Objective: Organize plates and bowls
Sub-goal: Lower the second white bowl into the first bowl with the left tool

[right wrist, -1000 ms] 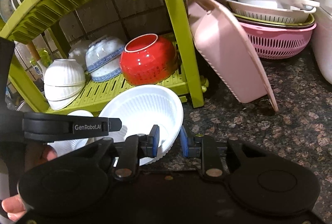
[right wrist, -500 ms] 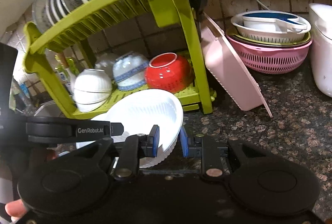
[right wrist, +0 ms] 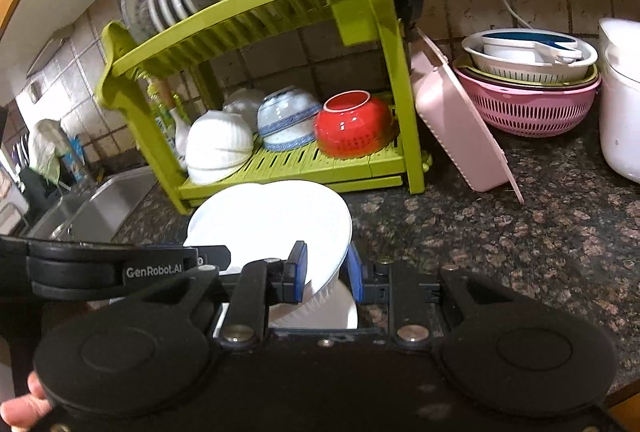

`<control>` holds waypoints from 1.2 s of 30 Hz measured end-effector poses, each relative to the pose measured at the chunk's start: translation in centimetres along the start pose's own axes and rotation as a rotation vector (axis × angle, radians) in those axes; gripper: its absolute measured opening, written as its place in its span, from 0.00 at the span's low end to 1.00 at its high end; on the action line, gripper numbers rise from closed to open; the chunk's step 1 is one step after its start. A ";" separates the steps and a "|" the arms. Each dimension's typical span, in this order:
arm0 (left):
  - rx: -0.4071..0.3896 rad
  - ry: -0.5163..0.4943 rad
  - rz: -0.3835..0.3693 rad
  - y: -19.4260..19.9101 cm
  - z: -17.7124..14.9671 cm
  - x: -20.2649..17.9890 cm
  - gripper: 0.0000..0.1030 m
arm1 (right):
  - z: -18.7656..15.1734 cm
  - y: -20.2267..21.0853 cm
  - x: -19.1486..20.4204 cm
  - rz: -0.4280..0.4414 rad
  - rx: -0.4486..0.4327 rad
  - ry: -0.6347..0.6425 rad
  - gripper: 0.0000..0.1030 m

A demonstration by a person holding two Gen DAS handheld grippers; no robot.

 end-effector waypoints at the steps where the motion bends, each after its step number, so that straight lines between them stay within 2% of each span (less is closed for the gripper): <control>1: -0.005 -0.001 0.001 0.2 -0.3 0.1 0.32 | -0.3 0.1 0.2 -0.002 0.003 0.008 0.25; 7: -0.014 -0.020 0.031 0.3 -1.5 0.3 0.32 | -2.0 -0.2 0.7 -0.008 0.034 0.050 0.25; 23: 0.094 -0.035 0.015 -3.1 -3.0 1.0 0.32 | -2.9 -2.8 0.1 -0.018 0.135 0.053 0.24; 36: 0.104 -0.054 0.045 -3.8 -3.4 1.5 0.32 | -3.1 -3.5 -0.2 -0.051 0.153 0.063 0.24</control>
Point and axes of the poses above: each gripper's, at about its wrist camera, not at the fingertips, and y roughly against the way its jaws point, x to its left, z to its top, the point moved 6 cm from there along -y, roughly the way its jaws point, and after that the axes turned 6 degrees about x, right-handed, at the moved point
